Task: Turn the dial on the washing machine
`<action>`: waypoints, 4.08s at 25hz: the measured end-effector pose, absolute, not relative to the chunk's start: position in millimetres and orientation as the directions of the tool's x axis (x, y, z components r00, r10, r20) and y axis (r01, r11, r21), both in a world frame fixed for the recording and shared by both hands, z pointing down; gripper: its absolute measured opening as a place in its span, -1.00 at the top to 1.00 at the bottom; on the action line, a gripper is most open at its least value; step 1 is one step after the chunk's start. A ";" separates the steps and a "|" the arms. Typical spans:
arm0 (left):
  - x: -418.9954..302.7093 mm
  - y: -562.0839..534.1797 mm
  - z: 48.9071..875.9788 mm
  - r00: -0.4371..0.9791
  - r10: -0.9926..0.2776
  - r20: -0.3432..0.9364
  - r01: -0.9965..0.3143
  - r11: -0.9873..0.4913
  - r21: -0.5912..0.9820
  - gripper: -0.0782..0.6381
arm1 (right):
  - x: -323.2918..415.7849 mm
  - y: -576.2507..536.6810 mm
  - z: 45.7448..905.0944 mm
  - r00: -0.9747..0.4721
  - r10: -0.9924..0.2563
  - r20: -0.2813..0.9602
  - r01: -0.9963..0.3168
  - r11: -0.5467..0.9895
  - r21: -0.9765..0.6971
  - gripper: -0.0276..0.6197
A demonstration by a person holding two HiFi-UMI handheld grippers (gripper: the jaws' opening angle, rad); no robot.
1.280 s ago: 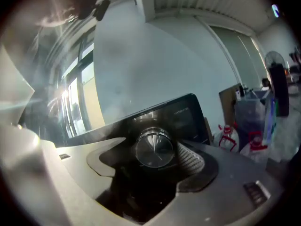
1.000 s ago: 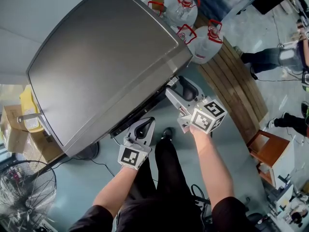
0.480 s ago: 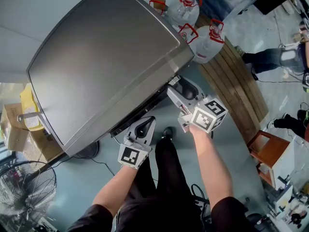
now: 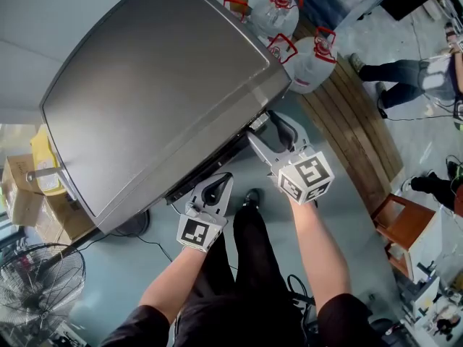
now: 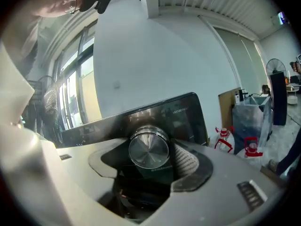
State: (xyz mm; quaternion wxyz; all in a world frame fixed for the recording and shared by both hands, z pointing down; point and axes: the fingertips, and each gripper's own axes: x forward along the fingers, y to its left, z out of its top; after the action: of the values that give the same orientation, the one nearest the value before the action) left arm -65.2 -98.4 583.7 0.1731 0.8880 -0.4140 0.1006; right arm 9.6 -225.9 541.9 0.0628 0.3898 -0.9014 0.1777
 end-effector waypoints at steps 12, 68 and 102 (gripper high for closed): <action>-61.0 -101.0 578.2 0.640 -0.700 0.315 -0.767 -0.602 0.222 0.74 | 13.5 -220.7 541.1 -0.686 -0.684 0.249 -0.726 0.618 -0.303 0.00; -216.5 233.1 312.2 0.437 -0.892 0.114 -0.897 -0.424 0.124 0.74 | 91.1 249.3 303.8 -0.360 -0.925 0.125 -0.933 0.357 -0.043 0.85; -103.1 331.3 293.8 0.420 -0.900 0.119 -0.906 -0.408 0.115 0.74 | 153.5 316.5 327.6 -0.518 -0.842 0.150 -0.855 0.509 -0.097 0.85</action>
State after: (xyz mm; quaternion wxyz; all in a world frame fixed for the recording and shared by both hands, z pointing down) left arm -103.1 331.3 293.8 0.0809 0.8387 -0.5381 0.0190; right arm 153.5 316.5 327.6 0.0417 0.4891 -0.8676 0.0793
